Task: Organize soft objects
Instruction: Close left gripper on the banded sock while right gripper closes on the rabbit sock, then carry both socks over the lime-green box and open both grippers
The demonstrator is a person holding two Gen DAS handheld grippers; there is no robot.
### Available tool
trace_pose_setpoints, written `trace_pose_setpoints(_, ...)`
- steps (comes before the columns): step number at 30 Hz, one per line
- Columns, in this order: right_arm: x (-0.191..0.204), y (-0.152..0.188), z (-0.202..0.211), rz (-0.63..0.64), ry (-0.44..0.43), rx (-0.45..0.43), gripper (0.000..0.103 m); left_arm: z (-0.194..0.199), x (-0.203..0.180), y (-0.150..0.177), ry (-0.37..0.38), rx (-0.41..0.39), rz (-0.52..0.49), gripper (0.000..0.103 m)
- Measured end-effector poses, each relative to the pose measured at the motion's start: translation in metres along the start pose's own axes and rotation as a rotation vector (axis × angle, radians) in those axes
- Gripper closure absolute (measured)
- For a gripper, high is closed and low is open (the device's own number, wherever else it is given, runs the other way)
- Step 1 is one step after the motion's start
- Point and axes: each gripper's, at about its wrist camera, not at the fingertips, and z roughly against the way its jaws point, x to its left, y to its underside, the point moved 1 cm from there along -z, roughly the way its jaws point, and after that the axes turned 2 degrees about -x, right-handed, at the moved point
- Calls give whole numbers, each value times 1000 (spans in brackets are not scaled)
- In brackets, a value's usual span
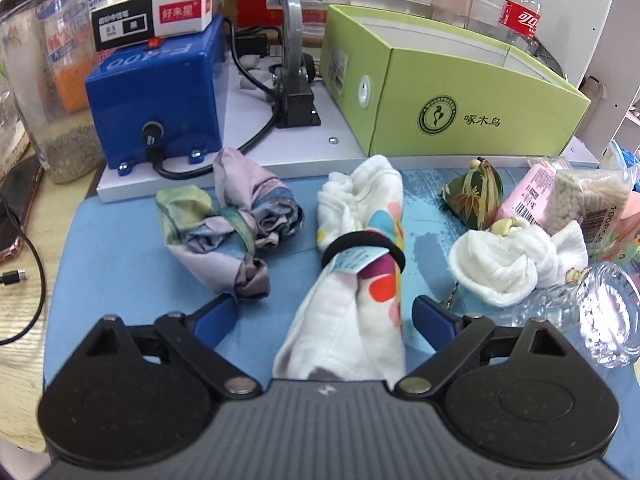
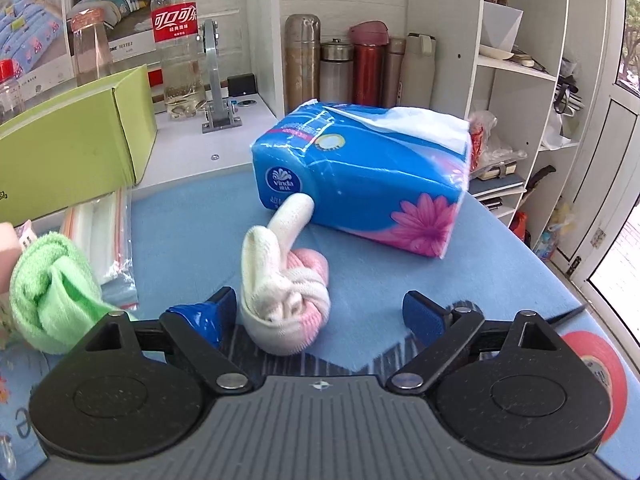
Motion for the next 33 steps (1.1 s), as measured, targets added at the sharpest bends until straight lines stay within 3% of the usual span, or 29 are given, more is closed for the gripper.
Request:
trace_pose_setpoints(1,2,-1,-2,5,-4,-7,26,1,-1,0,-1,-1,-1,15)
trace_pose_setpoints(3,6,0,-3,19,-10,-24,26,4,-3,2,-17,-12,-23,40)
trace_pose_setpoints(4,6,1,-3,22,-20,-26,26,5,-4,3,-18,-18,-29,42)
trace_pose_setpoints(5,5,2,-2,27,-41,-28,25,8,-5,4,-10,-30,-26,52)
trace_pose_setpoints(6,5,3,0,44,-63,-36,28,11,-5,5,13,-34,-11,70)
trace_pose_setpoints(8,6,6,3,61,-89,-55,39,17,-3,6,41,-39,37,78)
trace_pose_setpoints(9,7,7,7,67,-111,-68,70,20,-4,7,37,-45,44,80)
trace_pose_setpoints(10,8,7,10,74,-120,-80,84,25,-5,8,32,-52,51,80)
trace_pose_setpoints(16,4,14,38,45,-202,-112,83,72,-2,14,81,-131,104,80)
trace_pose_setpoints(22,12,-16,84,86,-248,-260,82,103,-12,-27,127,-247,92,80)
trace_pose_setpoints(28,48,-78,77,163,-341,-331,82,84,-37,-94,163,-284,56,80)
trace_pose_setpoints(33,94,-130,41,215,-431,-315,82,39,-55,-144,151,-257,28,80)
